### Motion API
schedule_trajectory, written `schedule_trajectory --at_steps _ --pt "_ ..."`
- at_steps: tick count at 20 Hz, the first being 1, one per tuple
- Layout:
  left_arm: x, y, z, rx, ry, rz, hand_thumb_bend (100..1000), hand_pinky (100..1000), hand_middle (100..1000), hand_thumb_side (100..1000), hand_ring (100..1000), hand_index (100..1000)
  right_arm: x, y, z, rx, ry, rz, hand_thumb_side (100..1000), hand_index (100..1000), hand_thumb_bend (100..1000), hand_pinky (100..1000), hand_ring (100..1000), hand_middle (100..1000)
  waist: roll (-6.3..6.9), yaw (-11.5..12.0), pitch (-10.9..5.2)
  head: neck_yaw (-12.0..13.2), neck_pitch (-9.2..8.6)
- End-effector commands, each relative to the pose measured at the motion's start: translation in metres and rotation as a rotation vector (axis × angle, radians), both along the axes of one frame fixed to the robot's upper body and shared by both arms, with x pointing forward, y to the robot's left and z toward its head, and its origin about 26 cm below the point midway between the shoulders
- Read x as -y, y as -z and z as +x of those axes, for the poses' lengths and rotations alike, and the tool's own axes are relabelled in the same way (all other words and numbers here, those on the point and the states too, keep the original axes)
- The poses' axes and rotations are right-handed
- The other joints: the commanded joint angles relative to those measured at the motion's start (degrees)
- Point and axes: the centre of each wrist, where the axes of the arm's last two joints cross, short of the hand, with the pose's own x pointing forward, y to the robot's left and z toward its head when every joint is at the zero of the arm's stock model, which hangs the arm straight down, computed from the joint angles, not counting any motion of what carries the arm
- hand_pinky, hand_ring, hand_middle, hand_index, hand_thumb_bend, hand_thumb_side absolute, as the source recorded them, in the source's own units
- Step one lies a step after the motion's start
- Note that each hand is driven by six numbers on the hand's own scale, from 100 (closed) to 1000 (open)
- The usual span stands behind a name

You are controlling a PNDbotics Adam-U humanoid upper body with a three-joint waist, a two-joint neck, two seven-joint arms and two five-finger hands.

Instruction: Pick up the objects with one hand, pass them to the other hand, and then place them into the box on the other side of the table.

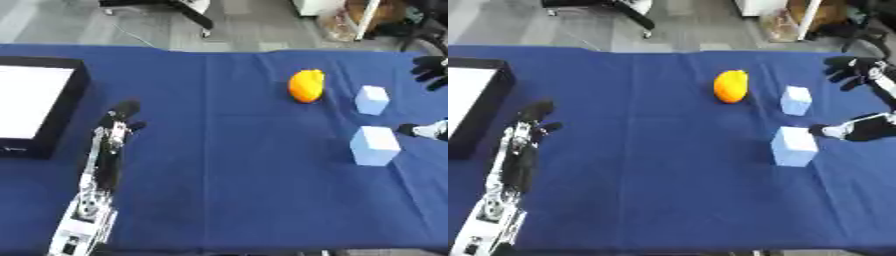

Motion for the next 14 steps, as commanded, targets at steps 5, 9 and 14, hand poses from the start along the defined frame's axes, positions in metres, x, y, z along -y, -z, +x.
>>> schedule_trajectory --at_steps 5,9,14 --pt "-0.001 -0.006 0.000 0.023 0.012 0.012 269 783 812 751 904 802 0.023 -0.011 0.013 -0.108 0.009 -0.049 153 909 753 691 774 765 -0.15 0.2 -1.00 -2.4 -0.13" --pt "-0.001 -0.007 0.000 0.024 0.012 0.011 269 783 811 751 904 803 0.025 0.001 0.022 -0.193 0.012 -0.062 157 911 757 692 773 762 -0.11 0.6 -1.00 -5.5 -0.13" --pt "0.000 -0.006 0.000 0.024 0.015 0.007 269 783 811 751 904 803 0.023 0.013 0.033 -0.241 0.015 -0.060 153 910 752 691 772 756 -0.11 0.9 -1.08 -6.8 -0.13"
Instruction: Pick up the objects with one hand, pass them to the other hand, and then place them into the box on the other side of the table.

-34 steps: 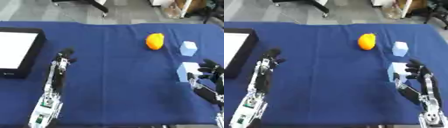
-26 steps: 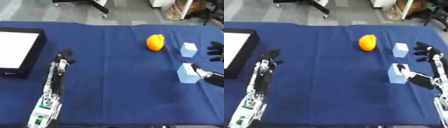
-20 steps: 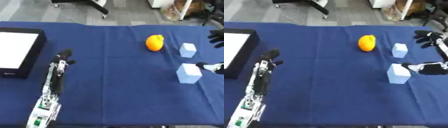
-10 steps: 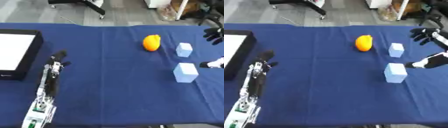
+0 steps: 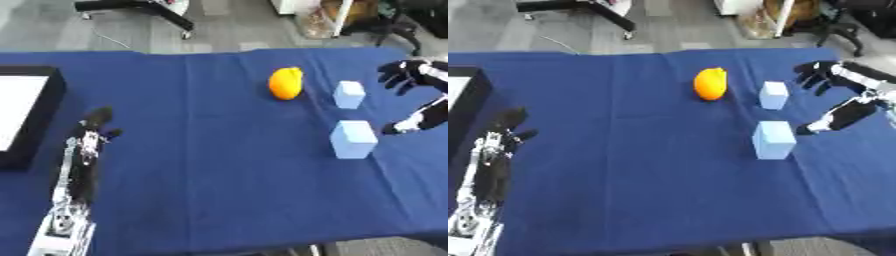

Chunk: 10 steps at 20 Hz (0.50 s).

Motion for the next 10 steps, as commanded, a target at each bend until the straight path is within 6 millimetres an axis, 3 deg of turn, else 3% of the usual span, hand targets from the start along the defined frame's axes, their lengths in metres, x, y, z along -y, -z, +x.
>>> schedule_trajectory --at_steps 1,6,8,9,10 --pt "-0.001 -0.007 0.001 0.028 0.009 0.006 269 783 811 751 904 803 0.005 -0.006 0.006 0.001 0.009 -0.024 146 910 746 692 771 755 -0.08 0.2 -1.04 -0.7 -0.13" --pt "-0.001 -0.007 0.001 0.028 0.009 0.004 270 783 811 751 904 803 0.001 0.006 0.012 -0.037 0.005 -0.041 112 911 712 695 772 753 -0.07 0.5 -1.04 -0.7 -0.13" --pt "-0.001 -0.007 0.001 0.028 0.009 0.004 270 783 811 751 904 803 0.001 0.011 0.013 -0.052 0.002 -0.049 100 911 640 696 772 754 -0.07 0.5 -1.04 -0.6 -0.13" --pt "-0.001 -0.007 0.001 0.027 0.008 0.003 270 784 811 751 904 803 0.001 0.013 0.014 -0.054 0.006 -0.049 142 911 547 697 772 754 -0.07 0.5 -1.04 -0.6 -0.13" --pt "-0.001 -0.007 0.001 0.027 0.009 0.003 270 784 811 752 904 803 0.001 0.015 0.014 -0.052 0.015 -0.049 163 910 517 697 772 753 -0.07 0.6 -1.03 -0.6 -0.13"
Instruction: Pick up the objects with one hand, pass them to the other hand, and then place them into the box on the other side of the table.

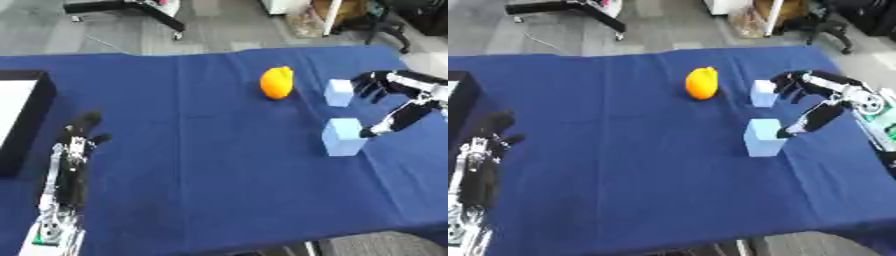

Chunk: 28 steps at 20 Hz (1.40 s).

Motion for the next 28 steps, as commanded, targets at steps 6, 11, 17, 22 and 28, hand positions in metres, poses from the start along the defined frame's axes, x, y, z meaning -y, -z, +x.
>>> schedule_trajectory --at_steps 6,11,17,22,28 --pt "-0.001 -0.007 0.001 0.026 0.007 0.003 269 784 811 753 904 803 0.007 0.002 0.004 0.007 0.040 -0.039 150 910 509 701 772 755 -0.04 0.1 -0.91 0.1 -0.13" --pt "-0.001 -0.008 0.001 0.028 0.007 0.003 268 784 810 752 904 803 0.009 0.011 0.004 -0.011 0.051 -0.069 149 908 487 705 773 754 0.05 0.0 -0.89 0.2 -0.13" --pt "0.000 -0.008 0.001 0.028 0.008 0.003 268 784 810 752 904 804 0.013 0.016 0.003 -0.017 0.060 -0.090 131 907 480 709 773 754 0.10 -0.1 -0.90 0.4 -0.13" --pt "-0.001 -0.008 0.001 0.029 0.007 0.003 267 784 810 752 904 804 0.015 0.017 0.002 -0.015 0.062 -0.088 155 905 498 704 771 750 0.14 -0.1 -0.89 0.4 -0.13" --pt "-0.001 -0.009 0.001 0.031 0.006 0.003 267 784 809 752 903 804 0.017 0.004 -0.002 0.041 0.065 -0.033 177 903 519 690 765 738 0.14 -0.2 -0.87 0.6 -0.13"
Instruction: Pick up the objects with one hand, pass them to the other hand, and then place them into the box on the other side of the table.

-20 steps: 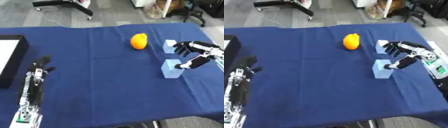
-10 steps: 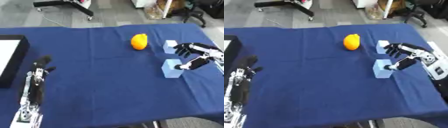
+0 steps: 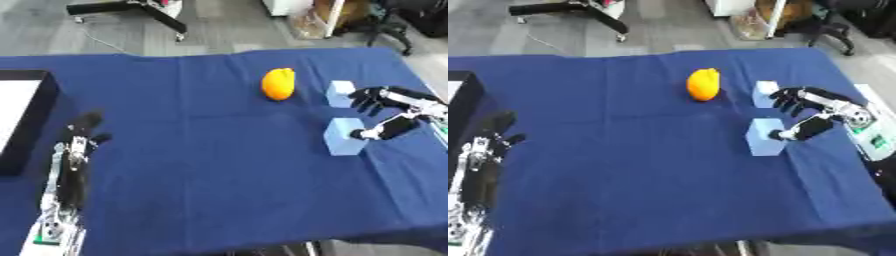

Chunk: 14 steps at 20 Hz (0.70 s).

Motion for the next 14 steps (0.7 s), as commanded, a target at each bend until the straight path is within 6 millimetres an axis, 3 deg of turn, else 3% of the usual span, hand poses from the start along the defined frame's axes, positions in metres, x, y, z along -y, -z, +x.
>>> schedule_trajectory --at_steps 1,7,14 --pt "-0.001 -0.009 0.001 0.031 0.004 0.003 266 784 809 752 903 804 0.012 -0.021 -0.003 0.053 0.018 0.001 181 903 521 689 765 736 0.08 -0.2 -0.65 0.2 -0.13" --pt "-0.001 -0.008 0.001 0.030 0.004 0.004 266 784 809 753 903 804 0.015 -0.036 -0.008 0.077 0.019 0.024 193 903 527 689 765 733 0.00 -0.2 -0.67 0.2 -0.13" --pt "-0.001 -0.009 0.002 0.032 0.003 0.004 265 784 809 752 903 805 0.017 -0.034 -0.010 0.056 0.022 0.013 191 904 526 695 767 737 0.03 -0.2 -0.67 0.1 -0.13"
